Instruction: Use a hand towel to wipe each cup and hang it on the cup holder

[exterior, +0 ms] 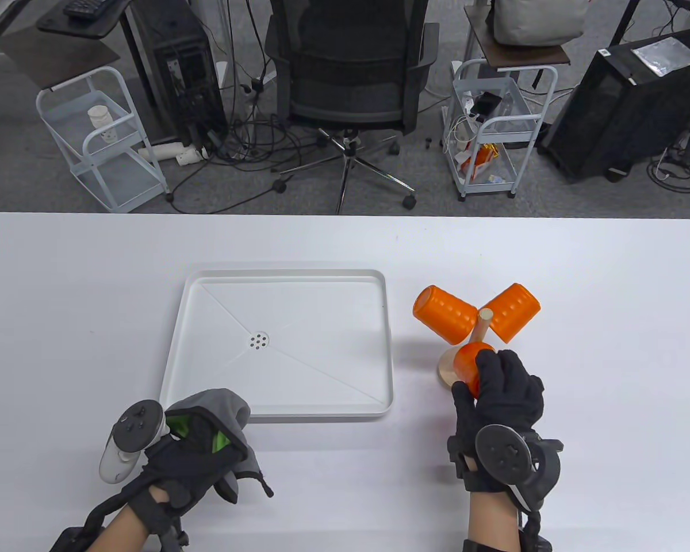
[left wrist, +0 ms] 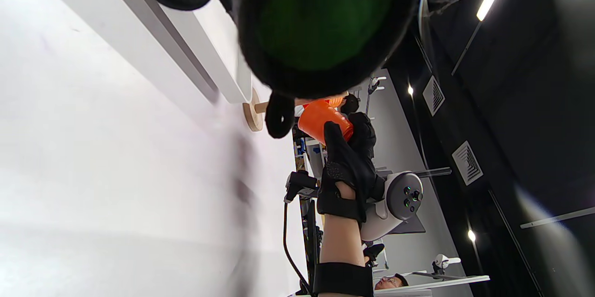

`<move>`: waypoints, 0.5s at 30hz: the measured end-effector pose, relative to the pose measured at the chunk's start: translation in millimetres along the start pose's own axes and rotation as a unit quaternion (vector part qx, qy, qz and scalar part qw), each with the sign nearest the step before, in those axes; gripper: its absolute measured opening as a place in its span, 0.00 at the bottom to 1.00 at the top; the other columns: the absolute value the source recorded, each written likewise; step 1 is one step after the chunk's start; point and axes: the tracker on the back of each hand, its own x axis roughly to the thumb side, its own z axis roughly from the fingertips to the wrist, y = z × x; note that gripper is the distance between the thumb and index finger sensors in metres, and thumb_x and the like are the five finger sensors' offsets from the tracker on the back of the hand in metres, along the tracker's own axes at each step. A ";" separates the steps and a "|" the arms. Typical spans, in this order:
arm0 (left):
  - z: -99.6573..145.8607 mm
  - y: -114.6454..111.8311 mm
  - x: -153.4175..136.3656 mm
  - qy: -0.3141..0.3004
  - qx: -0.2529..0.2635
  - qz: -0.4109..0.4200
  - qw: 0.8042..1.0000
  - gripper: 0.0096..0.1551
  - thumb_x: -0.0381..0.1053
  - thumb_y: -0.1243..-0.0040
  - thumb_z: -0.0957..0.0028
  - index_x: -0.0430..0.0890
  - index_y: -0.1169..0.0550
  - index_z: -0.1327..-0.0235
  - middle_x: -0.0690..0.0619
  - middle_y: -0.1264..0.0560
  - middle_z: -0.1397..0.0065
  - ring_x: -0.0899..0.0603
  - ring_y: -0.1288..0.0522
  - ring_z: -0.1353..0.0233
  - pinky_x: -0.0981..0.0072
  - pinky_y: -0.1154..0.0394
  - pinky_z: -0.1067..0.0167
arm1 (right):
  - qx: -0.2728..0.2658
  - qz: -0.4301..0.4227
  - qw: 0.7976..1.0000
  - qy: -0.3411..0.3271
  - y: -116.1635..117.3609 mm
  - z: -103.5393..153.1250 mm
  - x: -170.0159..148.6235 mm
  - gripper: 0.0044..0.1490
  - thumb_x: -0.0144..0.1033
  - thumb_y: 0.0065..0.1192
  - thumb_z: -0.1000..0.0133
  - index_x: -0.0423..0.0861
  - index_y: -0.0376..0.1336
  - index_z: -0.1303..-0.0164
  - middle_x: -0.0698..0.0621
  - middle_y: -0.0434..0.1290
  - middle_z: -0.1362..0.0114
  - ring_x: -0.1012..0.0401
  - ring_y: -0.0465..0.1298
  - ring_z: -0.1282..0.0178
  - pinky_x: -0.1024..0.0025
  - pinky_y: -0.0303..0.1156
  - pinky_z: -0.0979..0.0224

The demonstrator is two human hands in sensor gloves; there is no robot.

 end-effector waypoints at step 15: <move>0.0 0.7 0.0 -0.002 0.000 0.002 1.000 0.50 0.70 0.47 0.44 0.72 0.68 0.33 0.54 0.68 0.18 0.46 0.25 0.33 0.41 0.31 0.29 | 0.021 -0.008 1.000 0.007 5.1 -0.2 -0.8 0.48 0.39 0.74 0.50 0.43 0.52 0.24 0.36 0.53 0.19 0.33 0.58 0.30 0.29 0.50 0.25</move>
